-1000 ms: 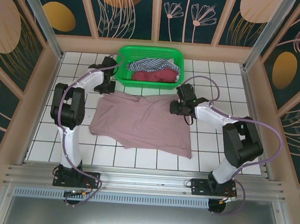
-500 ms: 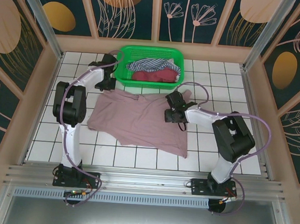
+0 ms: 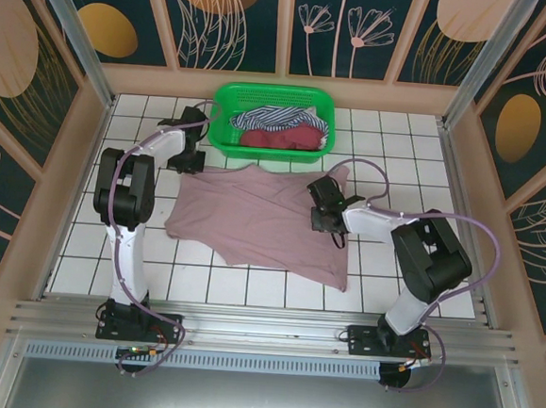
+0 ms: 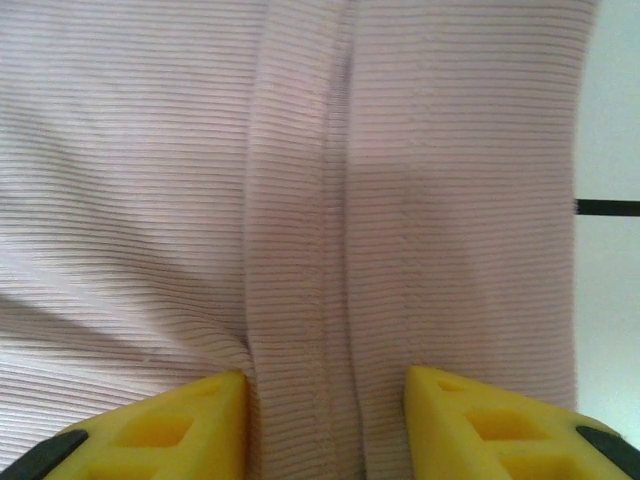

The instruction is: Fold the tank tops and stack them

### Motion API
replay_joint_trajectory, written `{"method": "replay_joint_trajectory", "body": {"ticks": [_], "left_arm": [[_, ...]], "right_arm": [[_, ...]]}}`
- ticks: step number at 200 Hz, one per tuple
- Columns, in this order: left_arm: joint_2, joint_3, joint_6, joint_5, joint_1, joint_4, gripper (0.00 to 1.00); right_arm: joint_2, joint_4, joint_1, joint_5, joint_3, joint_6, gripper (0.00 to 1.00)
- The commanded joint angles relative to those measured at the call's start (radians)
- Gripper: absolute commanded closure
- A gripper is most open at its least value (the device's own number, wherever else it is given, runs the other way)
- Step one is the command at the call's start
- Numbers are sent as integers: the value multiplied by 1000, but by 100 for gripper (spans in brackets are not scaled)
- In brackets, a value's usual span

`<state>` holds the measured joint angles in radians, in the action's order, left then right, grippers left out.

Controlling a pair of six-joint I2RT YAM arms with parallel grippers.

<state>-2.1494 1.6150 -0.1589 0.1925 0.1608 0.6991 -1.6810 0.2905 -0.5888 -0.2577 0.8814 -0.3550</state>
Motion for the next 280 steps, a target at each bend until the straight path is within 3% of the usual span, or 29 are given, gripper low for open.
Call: {"method": "replay_joint_trajectory", "body": {"ticks": [1,38,61,104,146,173,198,216,243,280], "left_arm": [[37,-13,18,36,-15,-10,94],[21,4,17,33,-18,-12,94],[8,22,12,25,-18,-11,94],[6,27,18,30,-26,1,94],[20,13,23,33,-40,3,94],[23,14,18,19,-40,11,94],[29,13,16,1,-40,21,94],[30,1,14,2,-40,18,93],[22,-17,9,-9,-40,10,93],[40,-48,10,11,-42,-2,93]], "right_arm": [[62,49,21,-52,-32,-10,55],[92,56,36,-30,-64,4,56],[107,50,94,-28,-87,19,58],[162,23,177,10,-129,55,75],[221,20,321,52,-196,43,70],[233,81,357,53,-137,25,65],[312,68,303,64,-94,57,65],[316,10,239,179,-53,60,62],[245,-175,149,250,-36,32,62],[71,-400,115,350,-35,-3,62]]}}
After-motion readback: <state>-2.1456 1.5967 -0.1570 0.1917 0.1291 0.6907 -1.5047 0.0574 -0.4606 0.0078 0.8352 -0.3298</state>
